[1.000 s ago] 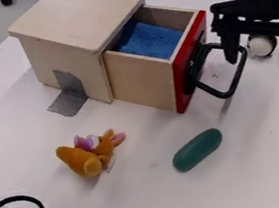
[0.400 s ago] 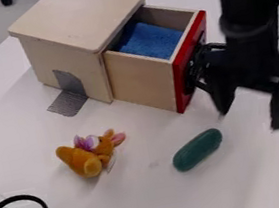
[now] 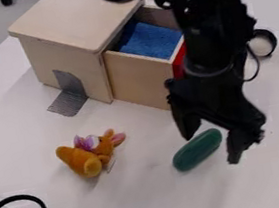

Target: Put the cucumber on top of the drawer

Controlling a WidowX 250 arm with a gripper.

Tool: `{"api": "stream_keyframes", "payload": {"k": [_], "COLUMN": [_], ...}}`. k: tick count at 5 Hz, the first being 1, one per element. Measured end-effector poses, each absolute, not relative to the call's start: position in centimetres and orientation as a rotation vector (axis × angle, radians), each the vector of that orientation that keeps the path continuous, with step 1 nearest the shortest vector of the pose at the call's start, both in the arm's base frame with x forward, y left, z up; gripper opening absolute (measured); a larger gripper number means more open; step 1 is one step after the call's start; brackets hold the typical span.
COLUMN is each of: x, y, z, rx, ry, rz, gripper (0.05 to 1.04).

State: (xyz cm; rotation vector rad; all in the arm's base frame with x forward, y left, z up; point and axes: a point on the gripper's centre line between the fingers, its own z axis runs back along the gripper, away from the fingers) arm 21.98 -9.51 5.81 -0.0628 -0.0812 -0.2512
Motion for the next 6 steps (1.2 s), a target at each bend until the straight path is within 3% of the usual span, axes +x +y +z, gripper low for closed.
{"api": "stream_keyframes", "payload": {"k": [2, 4, 5, 6], "x": [22.1, 23.7, 24.4, 24.4], "y": [-8.6, -9.4, -9.4, -9.4], "z": [3.8, 0.1, -0.5, -0.8], "rx": [0.013, 0.027, 0.03, 0.033], "ry": [-0.048, 0.066, 0.082, 0.089], "rz": [-0.277, -0.298, -0.301, -0.3], "gripper": [0.999, 0.999, 0.95, 0.697]}}
